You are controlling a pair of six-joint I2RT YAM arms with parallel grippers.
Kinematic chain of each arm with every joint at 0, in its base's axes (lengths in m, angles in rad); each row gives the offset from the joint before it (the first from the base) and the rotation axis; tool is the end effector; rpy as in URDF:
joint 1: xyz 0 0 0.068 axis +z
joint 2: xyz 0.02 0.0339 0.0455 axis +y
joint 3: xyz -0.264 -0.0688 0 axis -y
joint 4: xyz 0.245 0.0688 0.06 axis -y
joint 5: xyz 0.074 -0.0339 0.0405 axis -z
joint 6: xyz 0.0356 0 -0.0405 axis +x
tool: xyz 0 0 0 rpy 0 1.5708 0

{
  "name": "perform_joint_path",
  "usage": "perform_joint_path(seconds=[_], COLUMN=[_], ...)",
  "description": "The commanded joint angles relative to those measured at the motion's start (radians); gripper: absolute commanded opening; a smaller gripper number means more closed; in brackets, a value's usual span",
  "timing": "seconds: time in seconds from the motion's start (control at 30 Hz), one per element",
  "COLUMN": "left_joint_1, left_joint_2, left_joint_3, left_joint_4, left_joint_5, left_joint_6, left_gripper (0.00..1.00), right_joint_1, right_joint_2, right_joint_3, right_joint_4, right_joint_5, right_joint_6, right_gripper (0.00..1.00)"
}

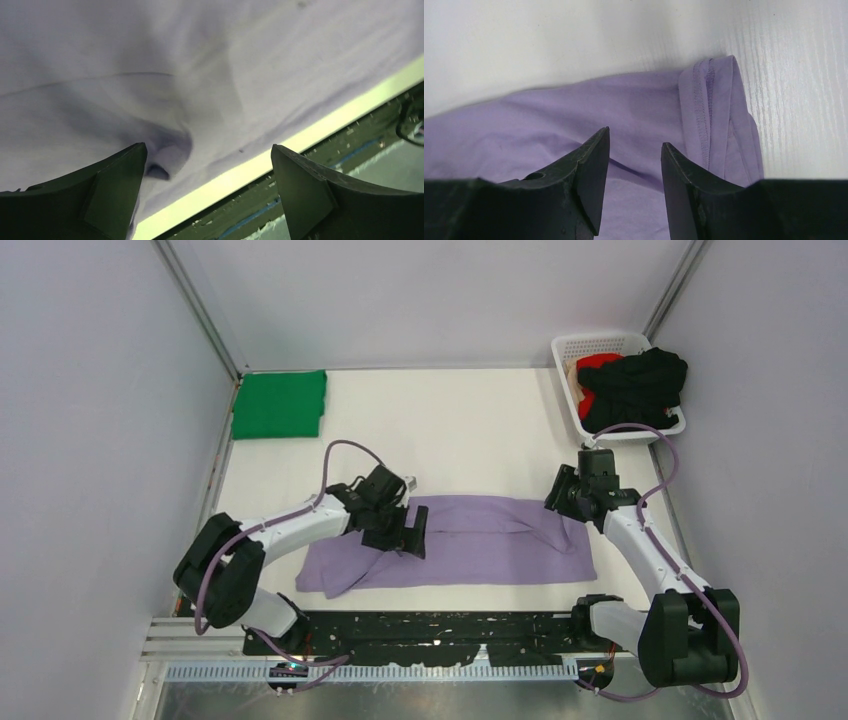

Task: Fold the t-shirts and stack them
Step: Fold the other side of the tshirt into a rectangle

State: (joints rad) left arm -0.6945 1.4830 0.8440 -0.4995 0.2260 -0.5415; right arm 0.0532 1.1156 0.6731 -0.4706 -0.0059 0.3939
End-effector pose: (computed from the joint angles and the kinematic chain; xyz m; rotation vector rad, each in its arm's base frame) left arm 0.2061 -0.1820 0.1798 0.2889 2.8387 -0.6267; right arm 0.2177 0.0118 0.2132 0.4204 2.4588 0.1959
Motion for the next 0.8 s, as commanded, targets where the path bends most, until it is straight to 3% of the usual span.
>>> perform_joint_path(seconds=[0.0, 0.23, 0.43, 0.6, 0.77], left_joint_1=[-0.081, -0.222, -0.22, -0.06, 0.186], left_joint_2=[-0.073, -0.031, -0.137, -0.191, -0.083], left_joint_3=[-0.007, 0.019, 0.043, -0.003, -0.058], left_joint_4=[0.036, 0.001, -0.048, 0.008, 0.067], left_joint_5=[0.104, 0.244, 0.099, 0.058, 0.076], left_joint_6=[0.044, 0.125, 0.139, 0.068, -0.016], left_gripper=[1.0, 0.99, 1.0, 1.0, 1.0], right_joint_1=[0.002, 0.002, 0.007, 0.065, 0.071], right_joint_2=[-0.007, -0.002, 0.056, 0.169, 0.276], right_joint_3=[0.002, -0.002, -0.003, 0.039, 0.094], right_joint_4=[0.036, 0.037, 0.004, -0.047, -0.121], right_joint_5=[0.001, 0.001, 0.1, 0.201, 0.363], right_joint_6=[-0.016, -0.015, -0.007, -0.003, 0.043], right_gripper=[0.5, 0.5, 0.5, 0.5, 0.49])
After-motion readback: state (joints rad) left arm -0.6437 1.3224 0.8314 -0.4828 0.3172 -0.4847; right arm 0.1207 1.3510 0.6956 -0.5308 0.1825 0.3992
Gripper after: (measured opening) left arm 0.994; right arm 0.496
